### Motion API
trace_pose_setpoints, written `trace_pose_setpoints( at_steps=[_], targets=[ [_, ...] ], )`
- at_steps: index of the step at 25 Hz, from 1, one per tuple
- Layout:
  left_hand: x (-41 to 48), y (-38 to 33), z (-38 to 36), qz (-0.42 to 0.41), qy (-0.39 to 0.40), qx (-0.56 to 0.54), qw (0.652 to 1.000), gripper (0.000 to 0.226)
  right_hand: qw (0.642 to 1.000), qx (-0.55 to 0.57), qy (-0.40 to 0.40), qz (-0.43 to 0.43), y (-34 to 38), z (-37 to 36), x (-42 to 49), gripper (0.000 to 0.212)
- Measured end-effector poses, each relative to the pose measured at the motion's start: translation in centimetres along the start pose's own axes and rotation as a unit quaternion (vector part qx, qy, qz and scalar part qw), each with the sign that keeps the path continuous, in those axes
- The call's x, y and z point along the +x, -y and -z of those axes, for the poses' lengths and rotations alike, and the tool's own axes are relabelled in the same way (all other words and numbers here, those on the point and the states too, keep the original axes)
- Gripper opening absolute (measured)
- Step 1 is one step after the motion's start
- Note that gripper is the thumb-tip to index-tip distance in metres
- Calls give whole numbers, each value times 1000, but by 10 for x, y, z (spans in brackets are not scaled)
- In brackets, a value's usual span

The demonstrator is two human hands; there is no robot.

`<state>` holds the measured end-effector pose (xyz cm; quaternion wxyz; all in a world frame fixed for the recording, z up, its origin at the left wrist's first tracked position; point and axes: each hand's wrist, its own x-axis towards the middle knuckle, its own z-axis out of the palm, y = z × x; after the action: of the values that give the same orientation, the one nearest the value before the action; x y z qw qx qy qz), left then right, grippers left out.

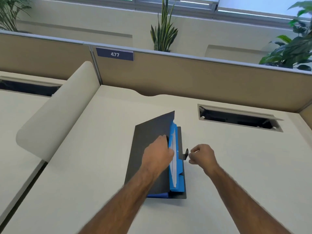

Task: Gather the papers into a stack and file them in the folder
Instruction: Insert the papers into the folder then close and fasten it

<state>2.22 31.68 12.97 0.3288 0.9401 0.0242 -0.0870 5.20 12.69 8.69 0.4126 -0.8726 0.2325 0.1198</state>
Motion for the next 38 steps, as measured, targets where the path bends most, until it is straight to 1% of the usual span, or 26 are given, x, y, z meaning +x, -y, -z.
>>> trace_pose_setpoints(
  at_steps=[1,2,4,5,6,7,9,10,11,13,14,16,18,20,22,24,27,32,35,38],
  targets=[
    [2,-5,-12,2,14,24,1000,20,1000,0,10,-10,-10,-6,2,10],
    [5,-10,-24,0,27,53,998,24,1000,5,22,-17,-19,-12,4,14],
    [9,-15,-49,-13,47,133,990,37,998,30,44,-18,-32,-22,8,32],
    [11,-15,-61,-16,54,174,983,45,998,20,54,0,-36,-26,9,39],
    [12,-15,-71,-14,59,209,976,51,998,-17,53,30,-40,-31,10,42],
    [12,-15,-80,-9,64,236,970,56,996,-52,45,57,-45,-36,12,37],
    [11,-15,-93,-2,79,261,962,59,995,-67,12,78,-52,-44,17,14],
    [11,-12,-98,-8,85,260,962,59,995,-59,6,76,-54,-45,20,6],
    [10,-7,-101,-20,87,250,964,57,996,-48,3,71,-56,-46,22,6],
    [8,16,-100,-52,83,212,972,52,997,-31,8,69,-56,-45,22,12],
    [7,33,-99,-62,77,199,975,54,996,-42,6,82,-57,-44,20,17],
    [3,69,-97,-66,65,217,972,71,987,-84,-5,136,-59,-45,11,24],
    [-3,98,-100,-67,52,254,963,81,973,-113,0,201,-63,-52,-2,28],
    [-8,112,-106,-73,43,258,962,86,953,-169,22,249,-68,-61,-10,37],
    [-10,117,-111,-77,41,261,961,86,924,-263,30,275,-72,-71,-14,50],
    [-10,120,-114,-73,36,264,961,85,900,-335,37,277,-73,-78,-15,58],
    [-9,124,-116,-74,33,259,962,84,879,-392,49,266,-75,-85,-16,57],
    [-9,125,-119,-81,20,256,963,83,877,-413,39,243,-79,-96,-23,69],
    [-8,127,-119,-84,21,258,962,82,874,-422,27,240,-77,-101,-22,71],
    [-8,127,-120,-85,19,266,960,82,858,-447,28,251,-80,-100,-21,71]
  ],
)
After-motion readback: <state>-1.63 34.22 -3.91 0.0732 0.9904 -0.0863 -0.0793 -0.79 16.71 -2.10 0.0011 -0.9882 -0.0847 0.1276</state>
